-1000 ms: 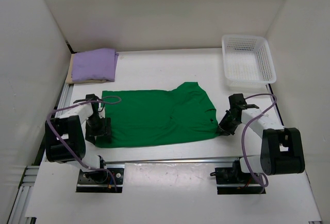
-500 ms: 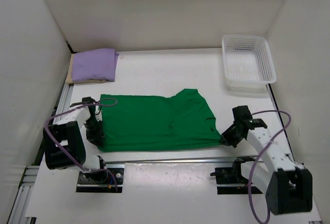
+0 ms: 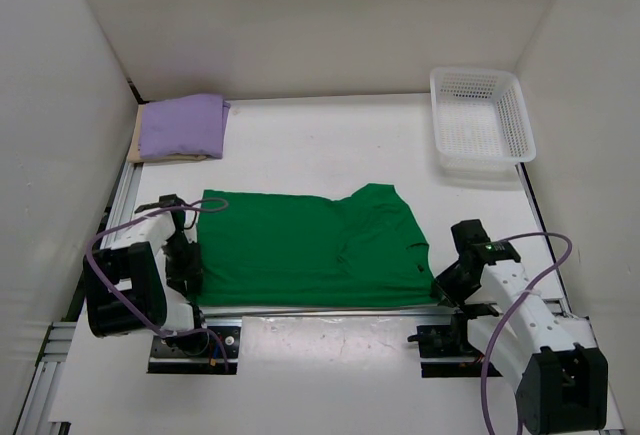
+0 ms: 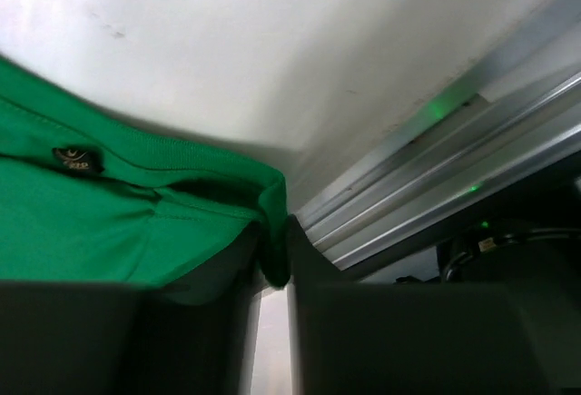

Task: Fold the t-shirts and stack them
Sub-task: Fold the flattened tshirt in 1/3 of the way

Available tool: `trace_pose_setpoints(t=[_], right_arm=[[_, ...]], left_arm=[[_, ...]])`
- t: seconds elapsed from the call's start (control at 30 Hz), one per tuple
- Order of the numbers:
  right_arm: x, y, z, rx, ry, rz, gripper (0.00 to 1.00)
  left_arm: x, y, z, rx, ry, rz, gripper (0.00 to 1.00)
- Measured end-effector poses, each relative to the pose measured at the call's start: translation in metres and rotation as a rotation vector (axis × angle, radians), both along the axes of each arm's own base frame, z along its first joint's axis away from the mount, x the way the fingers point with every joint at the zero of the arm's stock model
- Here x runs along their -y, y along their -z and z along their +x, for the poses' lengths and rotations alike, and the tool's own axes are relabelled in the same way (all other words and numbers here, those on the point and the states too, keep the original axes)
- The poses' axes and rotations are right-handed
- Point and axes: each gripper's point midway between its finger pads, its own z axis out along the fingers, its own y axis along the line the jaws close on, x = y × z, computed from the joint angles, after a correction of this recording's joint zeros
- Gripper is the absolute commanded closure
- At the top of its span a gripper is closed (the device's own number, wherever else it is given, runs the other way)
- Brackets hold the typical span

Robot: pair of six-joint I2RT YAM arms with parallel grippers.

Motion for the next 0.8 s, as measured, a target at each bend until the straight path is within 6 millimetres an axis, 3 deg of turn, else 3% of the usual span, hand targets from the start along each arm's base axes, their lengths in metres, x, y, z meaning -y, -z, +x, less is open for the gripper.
trace_pose_setpoints(t=[0.03, 0.07, 0.1, 0.23, 0.3, 0.37, 0.47, 0.57, 0.67, 0.8], right_arm=[[0.001, 0.001, -0.003, -0.007, -0.002, -0.007, 0.5], [0.004, 0.002, -0.005, -0.015, -0.004, -0.019, 0.43], [0.005, 0.002, -0.006, -0.017, 0.001, -0.028, 0.38], [0.004, -0.006, 0.003, 0.023, -0.06, -0.027, 0.34], [-0.005, -0.024, 0.022, 0.083, -0.143, -0.005, 0.32], [-0.016, -0.054, 0.053, 0.153, -0.217, 0.018, 0.3], [-0.034, -0.103, 0.12, 0.269, -0.339, 0.035, 0.29], [-0.051, -0.128, 0.189, 0.347, -0.427, 0.039, 0.29], [-0.065, -0.124, 0.246, 0.348, -0.481, 0.043, 0.29], [-0.079, -0.092, 0.301, 0.31, -0.503, 0.049, 0.29]], left_arm=[[-0.002, 0.0, -0.001, -0.005, 0.003, 0.009, 0.44], [-0.003, -0.001, -0.002, -0.011, 0.006, 0.017, 0.28], [-0.005, -0.001, -0.004, -0.016, 0.014, 0.025, 0.22], [-0.014, -0.008, -0.005, -0.038, 0.016, 0.071, 0.14], [-0.019, -0.022, 0.01, -0.005, 0.012, 0.09, 0.11], [-0.026, -0.042, 0.043, 0.096, 0.004, 0.107, 0.03], [-0.034, -0.085, 0.111, 0.325, -0.005, 0.12, 0.03], [-0.035, -0.113, 0.169, 0.474, 0.006, 0.102, 0.03], [-0.029, -0.107, 0.213, 0.498, 0.026, 0.055, 0.03], [-0.021, -0.06, 0.256, 0.432, 0.038, -0.03, 0.02]])
